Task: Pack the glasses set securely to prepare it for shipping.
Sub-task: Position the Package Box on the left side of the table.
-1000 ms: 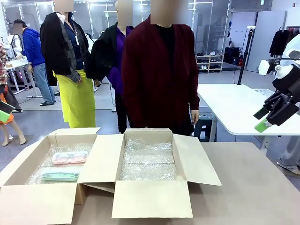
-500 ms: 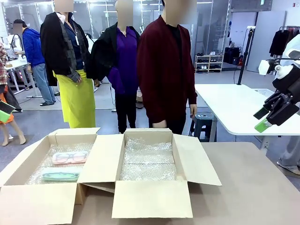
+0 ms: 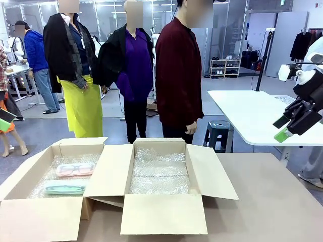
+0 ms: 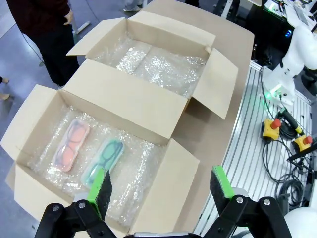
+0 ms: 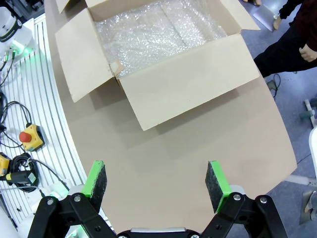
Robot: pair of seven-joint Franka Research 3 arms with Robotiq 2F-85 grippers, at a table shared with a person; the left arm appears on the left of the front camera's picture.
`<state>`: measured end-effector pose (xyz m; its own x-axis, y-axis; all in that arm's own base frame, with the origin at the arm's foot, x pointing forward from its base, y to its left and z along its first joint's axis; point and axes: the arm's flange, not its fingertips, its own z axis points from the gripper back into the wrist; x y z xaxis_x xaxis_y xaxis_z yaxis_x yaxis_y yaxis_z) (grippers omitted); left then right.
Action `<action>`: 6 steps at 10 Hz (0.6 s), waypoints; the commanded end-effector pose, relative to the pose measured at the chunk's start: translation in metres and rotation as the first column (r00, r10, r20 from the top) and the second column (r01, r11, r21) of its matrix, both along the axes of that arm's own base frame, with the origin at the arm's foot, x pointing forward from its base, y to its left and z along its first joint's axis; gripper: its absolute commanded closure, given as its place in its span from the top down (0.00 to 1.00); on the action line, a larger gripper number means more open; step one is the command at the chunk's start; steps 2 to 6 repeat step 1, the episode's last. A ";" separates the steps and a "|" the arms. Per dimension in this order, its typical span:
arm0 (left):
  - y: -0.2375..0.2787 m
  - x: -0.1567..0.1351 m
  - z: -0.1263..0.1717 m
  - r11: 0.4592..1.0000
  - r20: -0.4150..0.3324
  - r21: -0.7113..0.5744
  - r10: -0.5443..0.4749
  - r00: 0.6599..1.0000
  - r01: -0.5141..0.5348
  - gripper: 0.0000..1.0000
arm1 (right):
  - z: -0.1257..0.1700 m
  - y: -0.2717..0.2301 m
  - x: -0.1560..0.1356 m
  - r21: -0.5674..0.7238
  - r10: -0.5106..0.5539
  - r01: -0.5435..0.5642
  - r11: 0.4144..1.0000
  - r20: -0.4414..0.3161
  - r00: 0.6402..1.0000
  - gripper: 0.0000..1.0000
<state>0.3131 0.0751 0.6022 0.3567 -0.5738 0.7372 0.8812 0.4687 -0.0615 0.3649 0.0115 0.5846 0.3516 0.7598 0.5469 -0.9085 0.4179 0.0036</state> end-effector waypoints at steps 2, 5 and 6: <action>0.000 -0.002 0.004 1.000 -0.011 0.015 0.012 1.000 -0.012 1.00 | 0.001 0.001 -0.001 -0.004 -0.009 0.009 1.000 -0.004 1.000 1.00; 0.000 -0.002 0.004 1.000 -0.011 0.015 0.012 1.000 -0.012 1.00 | 0.001 0.001 -0.001 -0.004 -0.009 0.009 1.000 -0.004 1.000 1.00; 0.000 -0.002 0.004 1.000 -0.011 0.015 0.012 1.000 -0.012 1.00 | 0.001 0.001 -0.001 -0.004 -0.009 0.009 1.000 -0.004 1.000 1.00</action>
